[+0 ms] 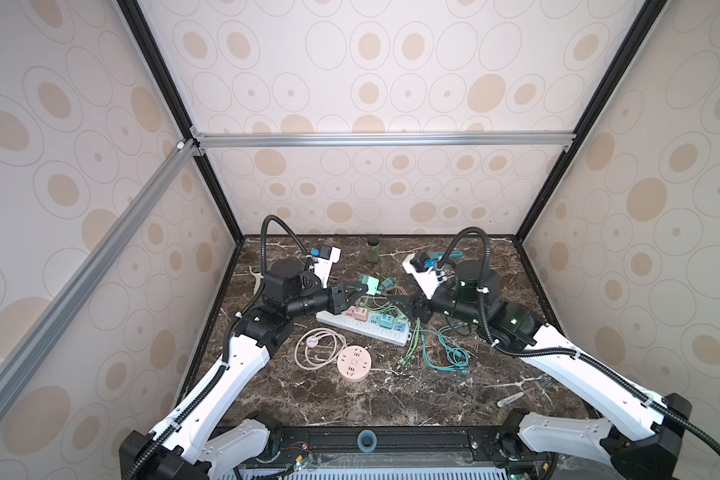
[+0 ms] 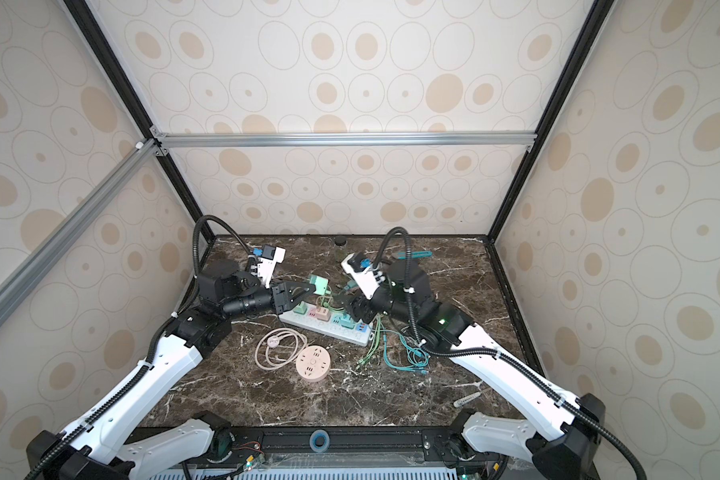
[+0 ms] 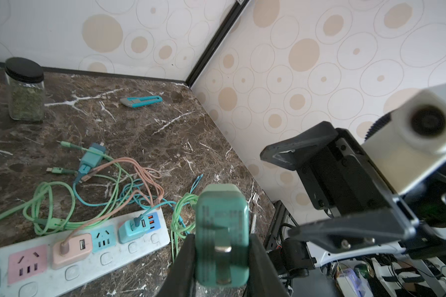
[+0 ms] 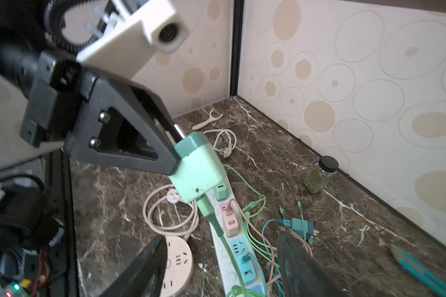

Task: Insert the plug
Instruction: 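Open the right gripper and draw it back while the left gripper holds the charger, then move the right gripper back onto the green charger and close on it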

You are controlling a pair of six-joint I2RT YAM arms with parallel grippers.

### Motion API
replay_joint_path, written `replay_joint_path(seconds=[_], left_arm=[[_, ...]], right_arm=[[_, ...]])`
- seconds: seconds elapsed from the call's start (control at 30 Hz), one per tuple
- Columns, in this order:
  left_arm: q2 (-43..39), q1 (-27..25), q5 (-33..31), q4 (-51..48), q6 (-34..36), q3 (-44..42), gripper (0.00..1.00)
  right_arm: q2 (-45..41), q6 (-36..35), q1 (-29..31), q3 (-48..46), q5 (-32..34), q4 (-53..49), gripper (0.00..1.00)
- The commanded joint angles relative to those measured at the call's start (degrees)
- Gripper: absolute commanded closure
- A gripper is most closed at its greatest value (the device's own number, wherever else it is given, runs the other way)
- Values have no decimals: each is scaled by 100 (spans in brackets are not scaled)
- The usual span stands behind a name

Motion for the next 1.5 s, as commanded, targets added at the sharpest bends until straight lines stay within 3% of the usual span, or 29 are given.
replay_joint_path(seconds=[0.0,0.17,0.27,0.37,0.43,0.73,1.0,1.2,1.47], left_arm=[[-134,-9,-210,842,-256,-57,100],[-145,-9,-7,1584,-547,-211,100],[-145,-7,151,1983,-684,-313,100],[-170,-15,285,2469,-841,-411,100],[-222,-10,308,2684,-914,-476,100],[-674,-11,-502,2731,-628,-654,100],[-730,-14,-1295,2076,-330,-472,100],[-644,-8,-1243,2616,-653,-556,100],[-671,-9,-822,2989,-882,-527,100]], right_arm=[[-231,1709,-448,-491,-1145,1081,29],[-147,2905,-583,-1029,-2153,2591,28],[215,3907,-577,-1345,-2628,4144,28],[662,4700,-580,-1488,-2779,5357,29],[889,4877,-554,-1416,-2918,5647,31],[1096,4655,-301,-1214,-2772,5500,36],[357,3217,-88,-889,-2146,3339,35],[643,3832,145,-1027,-2425,4195,37],[1293,4280,466,-1009,-2227,5377,33]])
